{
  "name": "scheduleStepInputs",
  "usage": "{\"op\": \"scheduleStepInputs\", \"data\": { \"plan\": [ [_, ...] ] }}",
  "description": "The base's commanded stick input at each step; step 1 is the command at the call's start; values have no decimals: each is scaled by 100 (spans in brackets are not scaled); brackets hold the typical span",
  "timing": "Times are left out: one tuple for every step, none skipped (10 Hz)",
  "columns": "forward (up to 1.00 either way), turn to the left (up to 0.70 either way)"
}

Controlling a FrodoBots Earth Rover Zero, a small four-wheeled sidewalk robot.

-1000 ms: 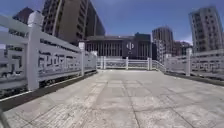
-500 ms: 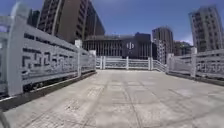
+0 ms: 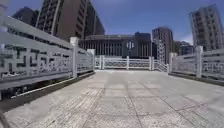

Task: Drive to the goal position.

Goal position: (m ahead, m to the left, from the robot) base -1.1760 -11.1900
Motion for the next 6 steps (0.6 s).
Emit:
{"op": "scheduleStepInputs", "data": {
  "plan": [
    [45,0],
    [57,0],
    [70,0],
    [70,0],
    [70,0],
    [70,0]
  ]
}}
